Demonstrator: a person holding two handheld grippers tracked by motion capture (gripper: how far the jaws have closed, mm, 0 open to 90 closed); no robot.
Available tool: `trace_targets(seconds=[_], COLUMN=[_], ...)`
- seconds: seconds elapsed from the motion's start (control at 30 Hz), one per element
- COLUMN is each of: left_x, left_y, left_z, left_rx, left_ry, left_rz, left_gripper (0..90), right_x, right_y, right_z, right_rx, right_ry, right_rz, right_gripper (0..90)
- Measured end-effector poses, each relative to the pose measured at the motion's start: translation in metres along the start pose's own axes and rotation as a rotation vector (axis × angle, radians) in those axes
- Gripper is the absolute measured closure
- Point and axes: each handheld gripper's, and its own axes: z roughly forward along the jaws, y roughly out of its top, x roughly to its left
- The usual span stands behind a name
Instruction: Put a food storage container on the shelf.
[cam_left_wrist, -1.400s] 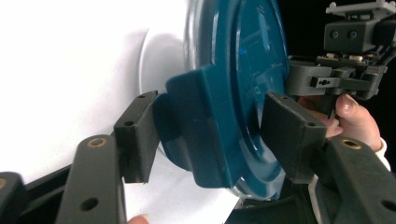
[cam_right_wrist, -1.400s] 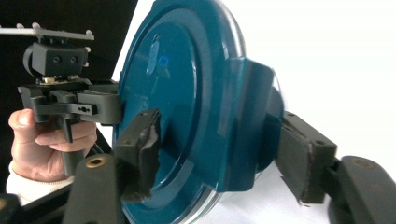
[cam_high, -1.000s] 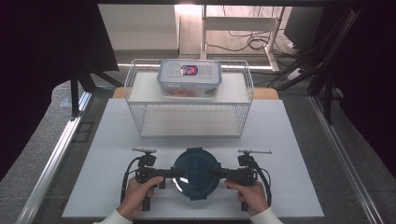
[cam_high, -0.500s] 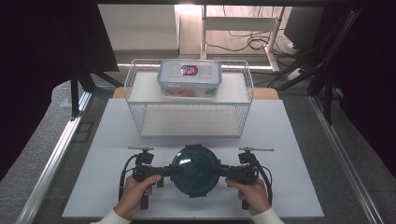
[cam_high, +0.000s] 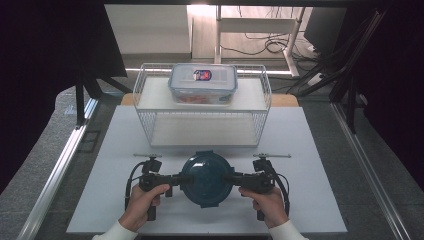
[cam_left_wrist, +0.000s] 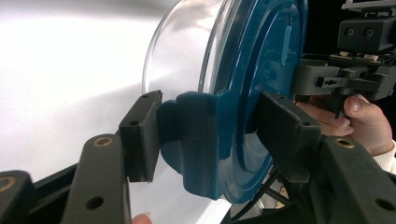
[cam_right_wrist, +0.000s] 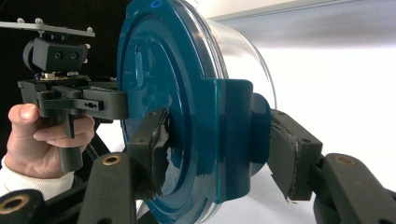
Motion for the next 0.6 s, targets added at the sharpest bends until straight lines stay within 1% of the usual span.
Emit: trace_targets(seconds=[0.07, 0.2, 0.43, 0.5, 0.6], left_x=[-0.001, -0.002, -0.009, -0.011, -0.016], left_y=[0.003, 0.009, 0.024, 0.028, 0.035], left_z=[0.0, -0.001, -0.009, -0.011, -0.016], left_rx=[0.0, -0.005, -0.006, -0.009, -0.015], left_ry=[-0.004, -0.013, -0.001, -0.002, -0.005], left_rz=[0.007, 0.002, 0.014, 0.012, 0.02], left_gripper=[41.8, 41.9, 41.9, 41.9, 41.9], right_x=[0.001, 0.004, 0.009, 0.012, 0.016], right_y=[0.003, 0.008, 0.021, 0.025, 0.032], right_z=[-0.002, -0.004, -0.006, -0.007, -0.009], right_rx=[-0.004, -0.017, -0.031, -0.039, -0.048], right_ry=[-0.002, -0.011, 0.001, 0.001, 0.0], right_rz=[-0.004, -0.017, -0.018, -0.024, -0.029], right_gripper=[43.2, 43.3, 43.3, 43.4, 43.4])
